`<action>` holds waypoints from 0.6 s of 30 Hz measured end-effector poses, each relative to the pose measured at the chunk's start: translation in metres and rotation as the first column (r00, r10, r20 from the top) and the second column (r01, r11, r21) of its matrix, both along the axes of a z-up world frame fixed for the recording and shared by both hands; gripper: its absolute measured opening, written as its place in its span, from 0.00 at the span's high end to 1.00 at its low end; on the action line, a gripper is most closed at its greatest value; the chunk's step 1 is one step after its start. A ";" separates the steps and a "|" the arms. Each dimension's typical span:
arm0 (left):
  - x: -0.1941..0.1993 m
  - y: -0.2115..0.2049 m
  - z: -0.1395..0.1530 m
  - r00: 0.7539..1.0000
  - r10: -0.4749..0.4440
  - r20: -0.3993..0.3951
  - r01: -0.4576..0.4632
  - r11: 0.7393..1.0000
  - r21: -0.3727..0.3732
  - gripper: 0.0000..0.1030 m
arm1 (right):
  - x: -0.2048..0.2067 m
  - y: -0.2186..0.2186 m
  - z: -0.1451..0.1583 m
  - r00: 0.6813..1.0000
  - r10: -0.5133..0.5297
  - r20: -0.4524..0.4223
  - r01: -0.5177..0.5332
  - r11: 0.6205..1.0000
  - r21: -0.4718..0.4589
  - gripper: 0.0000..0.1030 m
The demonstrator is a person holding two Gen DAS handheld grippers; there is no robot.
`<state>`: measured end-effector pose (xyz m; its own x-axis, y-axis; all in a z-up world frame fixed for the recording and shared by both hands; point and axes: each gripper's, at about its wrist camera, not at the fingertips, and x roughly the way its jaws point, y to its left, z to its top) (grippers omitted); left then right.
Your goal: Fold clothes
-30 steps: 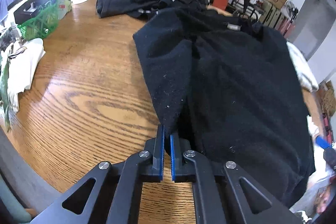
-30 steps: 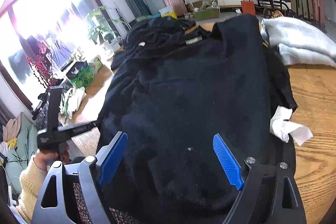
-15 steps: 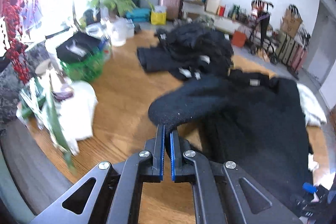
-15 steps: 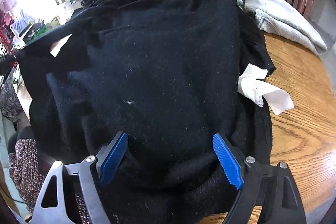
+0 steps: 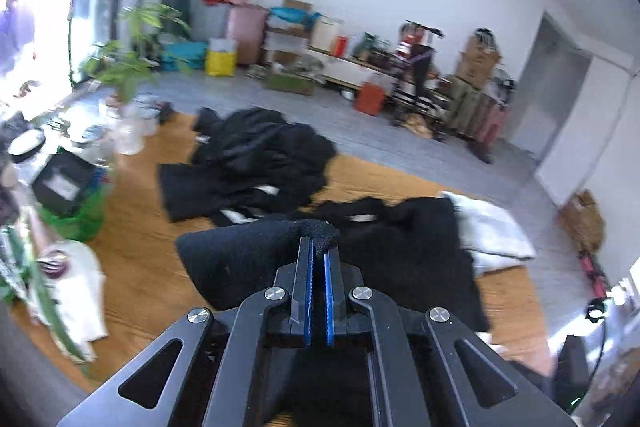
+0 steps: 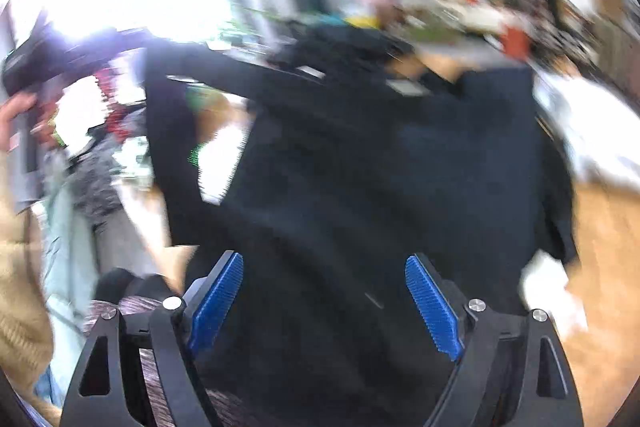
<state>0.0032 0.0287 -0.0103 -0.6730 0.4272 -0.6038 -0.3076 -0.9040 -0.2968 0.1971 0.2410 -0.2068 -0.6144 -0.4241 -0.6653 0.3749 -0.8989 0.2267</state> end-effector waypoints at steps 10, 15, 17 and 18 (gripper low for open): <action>-0.007 0.041 -0.002 0.999 -0.016 0.047 0.017 1.000 -0.017 0.96 | -0.036 -0.088 -0.007 0.992 0.124 -0.013 -0.125 0.990 -0.071 0.16; -0.009 0.038 -0.009 0.995 -0.009 0.098 0.007 1.000 0.023 0.96 | -0.051 -0.092 -0.015 0.998 0.044 0.052 -0.038 0.993 -0.107 0.16; -0.012 0.040 -0.011 0.993 -0.014 0.115 0.010 0.999 0.037 0.96 | -0.057 -0.090 -0.018 0.998 0.002 0.062 0.003 0.996 -0.087 0.16; -0.014 0.042 -0.012 0.992 -0.014 0.122 0.010 0.999 0.039 0.96 | -0.059 -0.089 -0.019 0.998 -0.014 0.068 0.019 0.996 -0.084 0.16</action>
